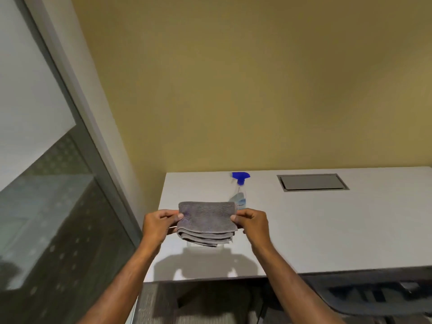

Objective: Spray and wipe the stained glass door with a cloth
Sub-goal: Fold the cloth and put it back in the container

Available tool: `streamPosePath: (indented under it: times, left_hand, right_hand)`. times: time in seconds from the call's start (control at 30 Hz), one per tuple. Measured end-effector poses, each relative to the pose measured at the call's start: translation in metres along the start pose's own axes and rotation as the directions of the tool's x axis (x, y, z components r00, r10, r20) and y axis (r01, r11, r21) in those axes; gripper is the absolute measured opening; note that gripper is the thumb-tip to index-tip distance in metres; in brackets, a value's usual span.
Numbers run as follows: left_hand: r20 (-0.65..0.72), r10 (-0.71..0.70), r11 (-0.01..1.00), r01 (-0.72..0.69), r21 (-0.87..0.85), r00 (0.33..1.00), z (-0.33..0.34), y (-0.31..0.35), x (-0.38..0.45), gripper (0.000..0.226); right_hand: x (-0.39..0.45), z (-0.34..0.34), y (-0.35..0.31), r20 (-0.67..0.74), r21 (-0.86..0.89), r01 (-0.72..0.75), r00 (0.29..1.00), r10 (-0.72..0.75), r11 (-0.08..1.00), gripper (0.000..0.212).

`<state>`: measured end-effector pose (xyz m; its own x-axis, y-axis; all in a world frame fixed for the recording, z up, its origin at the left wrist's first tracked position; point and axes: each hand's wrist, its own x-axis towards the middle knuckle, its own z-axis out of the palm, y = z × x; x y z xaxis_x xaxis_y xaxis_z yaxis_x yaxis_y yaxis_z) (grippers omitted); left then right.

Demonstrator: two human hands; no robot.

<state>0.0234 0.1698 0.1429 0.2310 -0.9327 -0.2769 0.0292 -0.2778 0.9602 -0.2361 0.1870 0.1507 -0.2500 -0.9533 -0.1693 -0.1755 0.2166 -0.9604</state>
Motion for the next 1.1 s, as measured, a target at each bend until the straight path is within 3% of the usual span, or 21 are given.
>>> streamPosePath:
  times: [0.23, 0.4, 0.6, 0.93, 1.1]
  left_hand:
    - [-0.014, -0.091, 0.996, 0.091, 0.014, 0.996, 0.026, -0.01, 0.055, 0.008]
    - [0.013, -0.17, 0.985, 0.17, 0.024, 0.985, 0.039, -0.027, 0.087, 0.007]
    - [0.018, -0.258, 0.959, 0.254, 0.128, 0.966, 0.038, -0.062, 0.13, 0.013]
    - [-0.023, -0.331, 0.9, 0.323, 0.294, 0.943, 0.021, -0.123, 0.157, 0.016]
    - [0.024, -0.331, 0.888, 0.303, 0.347, 0.943, 0.024, -0.14, 0.16, 0.026]
  right_hand:
    - [0.073, 0.012, 0.027, 0.055, -0.021, -0.112, 0.992, 0.113, 0.993, 0.013]
    - [0.1, 0.022, 0.054, 0.04, -0.073, -0.185, 0.981, 0.188, 0.98, 0.054]
    - [0.12, 0.047, 0.075, -0.049, -0.222, -0.263, 0.965, 0.259, 0.939, 0.022]
    - [0.127, 0.105, 0.1, -0.154, -0.542, -0.321, 0.946, 0.284, 0.777, 0.025]
    - [0.126, 0.116, 0.117, -0.159, -0.628, -0.297, 0.954, 0.254, 0.719, 0.024]
